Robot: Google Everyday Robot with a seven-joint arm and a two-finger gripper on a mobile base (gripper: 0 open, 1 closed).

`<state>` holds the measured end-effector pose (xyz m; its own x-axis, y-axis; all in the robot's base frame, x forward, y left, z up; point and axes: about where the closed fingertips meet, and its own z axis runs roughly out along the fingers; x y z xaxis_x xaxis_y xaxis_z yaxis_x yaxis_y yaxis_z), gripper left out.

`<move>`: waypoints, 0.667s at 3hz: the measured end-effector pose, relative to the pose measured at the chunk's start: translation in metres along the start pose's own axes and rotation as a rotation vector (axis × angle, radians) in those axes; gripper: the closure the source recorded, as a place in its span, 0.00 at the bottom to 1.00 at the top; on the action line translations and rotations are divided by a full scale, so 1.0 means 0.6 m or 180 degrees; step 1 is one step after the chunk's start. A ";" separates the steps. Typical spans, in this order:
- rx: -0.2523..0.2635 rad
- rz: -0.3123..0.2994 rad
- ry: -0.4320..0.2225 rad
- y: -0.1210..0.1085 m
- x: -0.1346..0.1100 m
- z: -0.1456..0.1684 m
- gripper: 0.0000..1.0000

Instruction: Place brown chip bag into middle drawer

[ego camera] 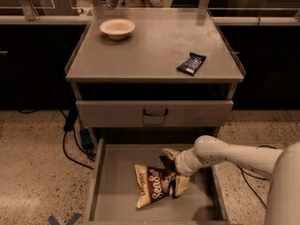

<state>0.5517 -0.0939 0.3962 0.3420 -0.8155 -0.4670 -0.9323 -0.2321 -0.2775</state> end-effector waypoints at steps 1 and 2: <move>0.0000 0.0000 0.0000 0.000 0.000 0.000 0.00; -0.0024 0.0040 0.0104 0.004 -0.001 -0.011 0.00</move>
Offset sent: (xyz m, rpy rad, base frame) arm -0.0075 -0.0128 0.0182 -0.0925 0.0085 -0.0505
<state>0.5483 -0.0973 0.4014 0.3265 -0.8352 -0.4426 -0.9373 -0.2258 -0.2654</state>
